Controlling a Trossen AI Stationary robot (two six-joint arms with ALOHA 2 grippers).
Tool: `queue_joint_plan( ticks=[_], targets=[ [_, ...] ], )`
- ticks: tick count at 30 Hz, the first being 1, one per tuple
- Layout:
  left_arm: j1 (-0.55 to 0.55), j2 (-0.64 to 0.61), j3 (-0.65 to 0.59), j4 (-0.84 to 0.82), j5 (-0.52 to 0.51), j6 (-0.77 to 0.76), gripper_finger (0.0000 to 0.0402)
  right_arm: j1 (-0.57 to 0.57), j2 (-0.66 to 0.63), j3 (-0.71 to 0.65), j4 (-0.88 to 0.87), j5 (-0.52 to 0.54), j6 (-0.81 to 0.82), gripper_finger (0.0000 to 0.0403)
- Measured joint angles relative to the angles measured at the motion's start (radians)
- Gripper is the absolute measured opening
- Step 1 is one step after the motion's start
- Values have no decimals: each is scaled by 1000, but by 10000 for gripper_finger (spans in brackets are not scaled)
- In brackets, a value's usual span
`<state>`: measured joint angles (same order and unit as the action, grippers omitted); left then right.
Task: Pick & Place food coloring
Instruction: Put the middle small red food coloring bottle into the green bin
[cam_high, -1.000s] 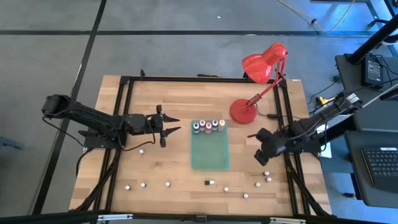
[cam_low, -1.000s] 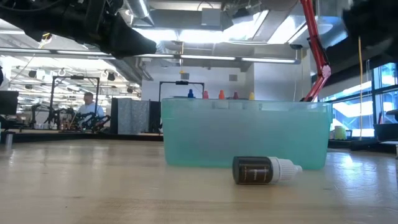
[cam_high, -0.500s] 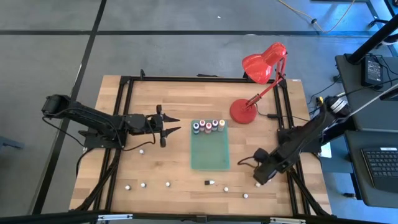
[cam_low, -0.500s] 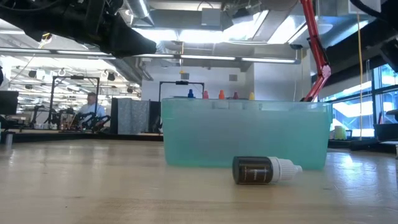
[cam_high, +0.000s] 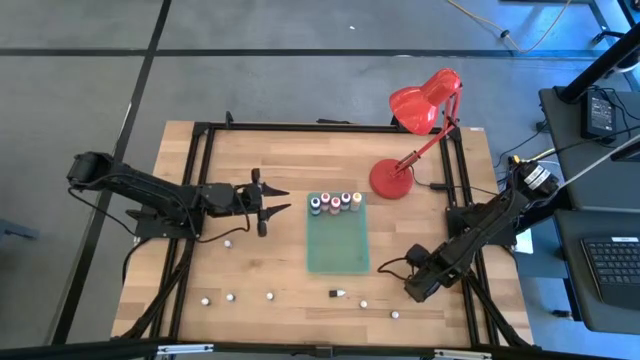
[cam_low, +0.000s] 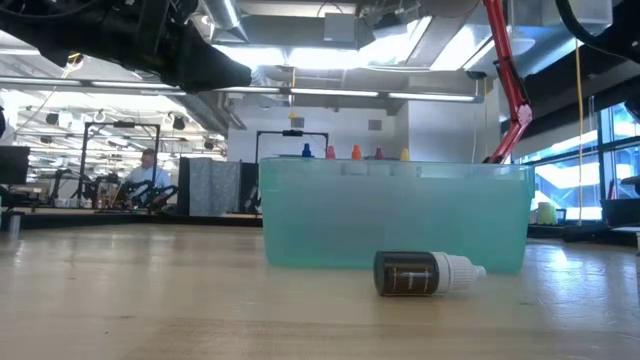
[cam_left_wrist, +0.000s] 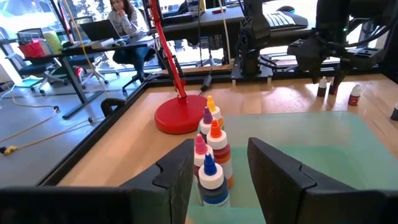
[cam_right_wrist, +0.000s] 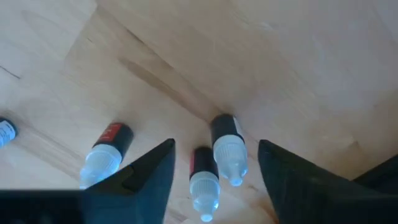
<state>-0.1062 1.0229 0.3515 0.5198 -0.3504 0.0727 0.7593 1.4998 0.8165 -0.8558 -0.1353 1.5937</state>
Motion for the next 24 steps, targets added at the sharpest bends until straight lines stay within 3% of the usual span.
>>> queue_joint_plan(
  ticks=[15,24],
  targets=[
    [0,0,0,0,0,1,146,0,-1,0,-11,-39,-5,60],
    [0,0,0,0,0,1,145,-4,-20,36,-123,-7,-46,54]
  ],
)
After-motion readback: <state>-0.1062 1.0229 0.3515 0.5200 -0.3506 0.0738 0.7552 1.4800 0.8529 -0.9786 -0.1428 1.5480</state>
